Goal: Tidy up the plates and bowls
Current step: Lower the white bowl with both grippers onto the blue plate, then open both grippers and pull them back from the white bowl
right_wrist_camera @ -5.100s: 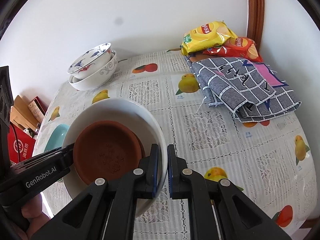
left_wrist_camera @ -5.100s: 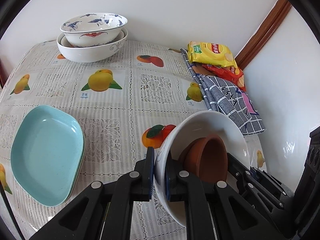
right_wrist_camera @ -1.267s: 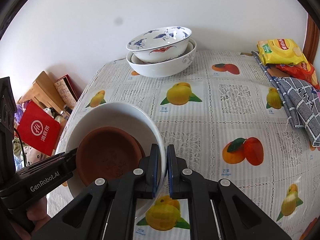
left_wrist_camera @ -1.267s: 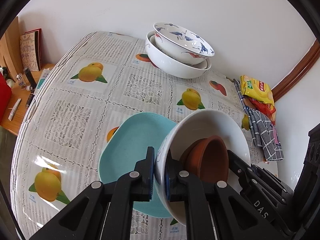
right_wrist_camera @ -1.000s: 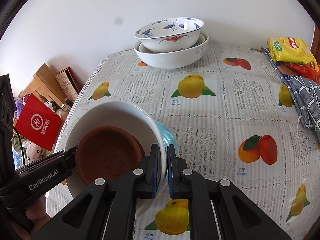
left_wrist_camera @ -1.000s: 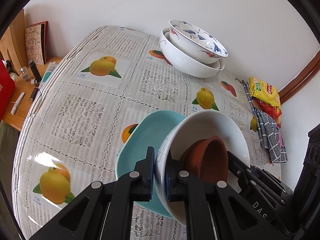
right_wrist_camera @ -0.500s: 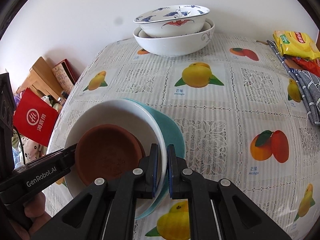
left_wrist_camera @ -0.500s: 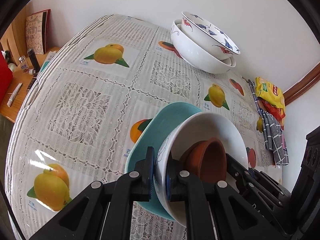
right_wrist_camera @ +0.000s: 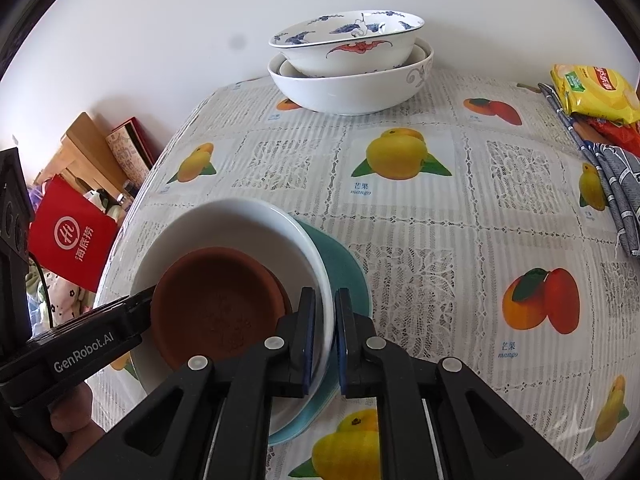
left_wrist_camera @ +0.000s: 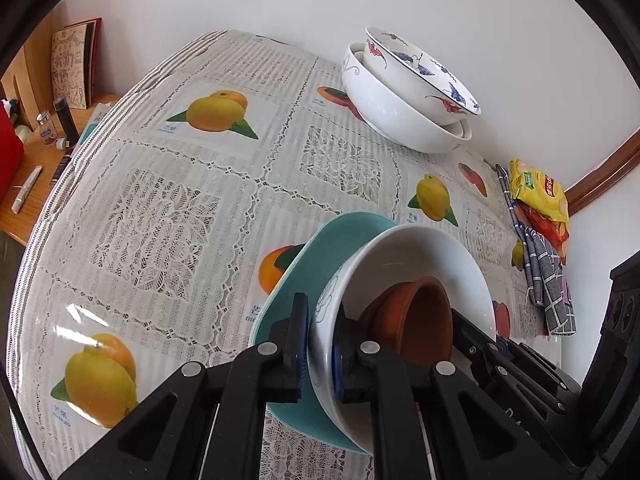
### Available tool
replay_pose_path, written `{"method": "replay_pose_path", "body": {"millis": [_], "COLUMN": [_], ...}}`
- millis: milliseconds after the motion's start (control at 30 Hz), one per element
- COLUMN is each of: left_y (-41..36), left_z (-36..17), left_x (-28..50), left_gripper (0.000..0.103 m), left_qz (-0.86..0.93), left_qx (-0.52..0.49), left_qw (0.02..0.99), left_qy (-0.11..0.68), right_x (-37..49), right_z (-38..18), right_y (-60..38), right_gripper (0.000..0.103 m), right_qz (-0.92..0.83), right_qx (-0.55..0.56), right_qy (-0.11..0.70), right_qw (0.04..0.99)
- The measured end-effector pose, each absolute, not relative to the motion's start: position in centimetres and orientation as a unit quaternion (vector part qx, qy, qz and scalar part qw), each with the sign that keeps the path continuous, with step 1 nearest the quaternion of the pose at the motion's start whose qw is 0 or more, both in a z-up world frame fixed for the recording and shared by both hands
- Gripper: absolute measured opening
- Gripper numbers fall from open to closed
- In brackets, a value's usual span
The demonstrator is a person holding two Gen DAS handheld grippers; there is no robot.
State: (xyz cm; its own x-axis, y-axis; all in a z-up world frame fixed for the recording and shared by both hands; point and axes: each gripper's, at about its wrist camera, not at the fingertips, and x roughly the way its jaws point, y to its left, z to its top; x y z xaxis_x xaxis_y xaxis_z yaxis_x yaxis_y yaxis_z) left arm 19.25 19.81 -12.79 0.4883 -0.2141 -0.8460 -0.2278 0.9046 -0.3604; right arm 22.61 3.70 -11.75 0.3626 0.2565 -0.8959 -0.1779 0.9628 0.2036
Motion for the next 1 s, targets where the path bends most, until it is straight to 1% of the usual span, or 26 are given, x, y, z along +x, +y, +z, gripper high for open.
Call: {"method": "replay_pose_path", "body": {"millis": [200,667,867,1000], "left_y": [19.8,19.6,19.4,19.0], "left_z": [-12.8,-12.3,-11.3,-10.7], "left_x": [19.1,17.2,16.0,14.9], "left_gripper": [0.011,0.014,0.015,0.020], "left_qz": [0.002,0.001,0.002,0.005], "left_qx": [-0.215,-0.214,-0.204,-0.197], "left_qw": [0.832,0.832,0.838,0.842], "left_qy": [0.512,0.512,0.506,0.502], "right_x": [22.0,20.4,19.3,18.2], "right_z": [-11.2,-9.8,-9.2,-8.3], "right_y": [3.6,3.2,2.8,2.3], "right_gripper": [0.012,0.012,0.016,0.018], "right_qz": [0.130,0.134,0.137,0.141], "right_qx": [0.030,0.019,0.022,0.024], "right_qy": [0.539,0.527,0.526,0.518], "right_qw": [0.832,0.839,0.839,0.844]}}
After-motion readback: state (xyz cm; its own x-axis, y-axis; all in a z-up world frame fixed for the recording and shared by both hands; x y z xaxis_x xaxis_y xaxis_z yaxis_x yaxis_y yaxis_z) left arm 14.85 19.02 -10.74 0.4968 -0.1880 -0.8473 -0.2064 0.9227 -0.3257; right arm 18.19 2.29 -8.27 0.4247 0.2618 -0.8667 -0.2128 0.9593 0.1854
